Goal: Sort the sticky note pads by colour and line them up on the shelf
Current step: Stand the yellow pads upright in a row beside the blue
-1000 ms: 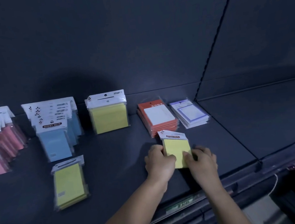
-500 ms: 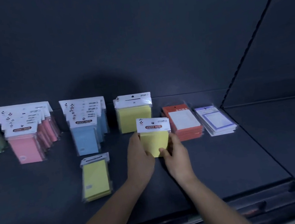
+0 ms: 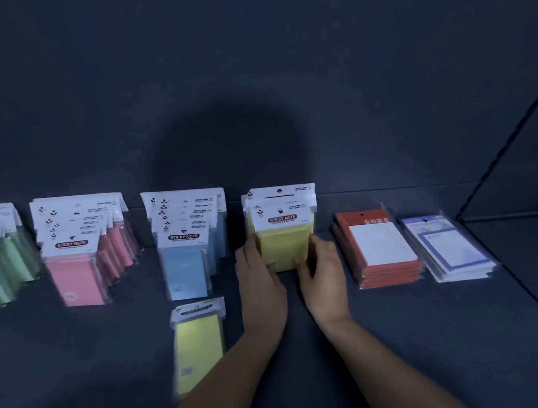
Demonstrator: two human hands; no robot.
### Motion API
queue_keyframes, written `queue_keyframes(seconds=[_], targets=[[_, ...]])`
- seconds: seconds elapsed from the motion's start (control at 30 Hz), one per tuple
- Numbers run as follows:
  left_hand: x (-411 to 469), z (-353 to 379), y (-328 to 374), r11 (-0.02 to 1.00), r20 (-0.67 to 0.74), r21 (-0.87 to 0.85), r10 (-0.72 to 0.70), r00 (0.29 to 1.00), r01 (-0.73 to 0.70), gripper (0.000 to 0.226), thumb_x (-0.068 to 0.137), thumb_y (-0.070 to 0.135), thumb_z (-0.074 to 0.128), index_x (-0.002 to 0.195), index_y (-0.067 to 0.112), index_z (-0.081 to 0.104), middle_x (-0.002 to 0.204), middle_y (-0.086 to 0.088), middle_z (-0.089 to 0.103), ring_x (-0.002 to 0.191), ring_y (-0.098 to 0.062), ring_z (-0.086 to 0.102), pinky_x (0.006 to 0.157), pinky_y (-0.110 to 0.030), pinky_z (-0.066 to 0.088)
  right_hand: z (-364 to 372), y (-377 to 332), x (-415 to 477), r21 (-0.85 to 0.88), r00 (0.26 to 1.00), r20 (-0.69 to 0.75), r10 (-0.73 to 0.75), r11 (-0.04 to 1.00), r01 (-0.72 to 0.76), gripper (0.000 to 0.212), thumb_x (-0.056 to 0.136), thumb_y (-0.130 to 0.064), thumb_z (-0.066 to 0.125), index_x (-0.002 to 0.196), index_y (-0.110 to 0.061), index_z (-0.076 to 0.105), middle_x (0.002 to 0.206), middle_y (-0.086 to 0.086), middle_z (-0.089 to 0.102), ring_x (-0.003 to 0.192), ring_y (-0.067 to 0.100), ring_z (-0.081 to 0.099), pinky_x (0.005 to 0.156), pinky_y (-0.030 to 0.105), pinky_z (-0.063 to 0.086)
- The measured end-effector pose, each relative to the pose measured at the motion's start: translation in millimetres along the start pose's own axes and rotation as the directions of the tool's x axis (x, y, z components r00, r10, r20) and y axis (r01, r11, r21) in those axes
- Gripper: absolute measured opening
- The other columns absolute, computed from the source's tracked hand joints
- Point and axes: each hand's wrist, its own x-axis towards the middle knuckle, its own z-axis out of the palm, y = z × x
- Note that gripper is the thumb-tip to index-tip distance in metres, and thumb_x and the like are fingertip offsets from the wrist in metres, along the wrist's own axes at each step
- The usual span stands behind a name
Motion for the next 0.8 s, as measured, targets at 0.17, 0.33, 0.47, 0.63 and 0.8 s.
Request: queue_keyframes(seconds=[0.17,0.33,0.47,0.63,0.8], targets=[[2.1,1.1,-1.4,1.0,-0.023,-0.006,-0.002,1.0,0.002,0.034,0.092,-0.001,0.046,0.126,0.002,0.043,0.12,-0.014,0.045,0.112,-0.023,0.046,0.095,-0.028,0.038,3.1,4.4,1.7,-0.023,1.0,0.02,0.016,1.0,-0.016,0.036,0.089,-0.01,0.057,0.125,-0.005,0.052,0.109,0.008,0.054,0.102,0.019,0.051,0.089,0.027,0.043],[3.9,0.3,-1.6,0.999,0.009,0.04,-0.019,1.0,0.018,0.041,0.093,0.003,0.045,0.134,0.005,0.041,0.125,-0.013,0.044,0.116,-0.023,0.041,0.096,-0.027,0.033,2.3,2.6,2.2,-0.023,0.999,0.024,0.043,0.999,-0.043,0.036,0.088,-0.009,0.058,0.123,-0.007,0.052,0.107,0.007,0.053,0.099,0.018,0.051,0.082,0.017,0.036],[-4.2,-5.0,5.4,0.996,0.085,0.014,-0.094,0.992,0.094,0.052,0.087,0.001,0.051,0.135,0.004,0.034,0.131,-0.013,0.037,0.123,-0.024,0.035,0.101,-0.027,0.029,-3.7,-3.4,-3.3,0.0,0.995,0.022,0.093,0.996,-0.093,0.04,0.086,-0.006,0.06,0.125,-0.006,0.049,0.109,0.007,0.047,0.097,0.017,0.051,0.084,0.02,0.04],[-19.2,-39.8,9.2,0.998,0.162,-0.065,-0.009,0.987,0.02,0.044,0.081,0.002,0.058,0.124,0.008,0.048,0.118,-0.004,0.05,0.114,-0.018,0.044,0.094,-0.018,0.031,-10.7,-15.7,-23.8,0.066,0.973,0.057,0.222,0.972,-0.226,0.034,0.085,0.0,0.057,0.119,-0.003,0.054,0.107,0.003,0.042,0.098,0.02,0.052,0.091,0.021,0.04],[-33.8,-106.0,-24.1,0.963,0.043,0.243,0.112,0.993,-0.119,0.035,0.078,0.001,0.062,0.113,0.007,0.058,0.097,-0.004,0.057,0.095,-0.026,0.052,0.085,-0.038,0.039,-4.5,-45.0,-60.3,0.026,0.934,0.343,0.099,0.993,-0.115,0.021,0.09,-0.009,0.053,0.098,-0.008,0.072,0.095,0.004,0.061,0.091,0.011,0.054,0.077,0.013,0.034]])
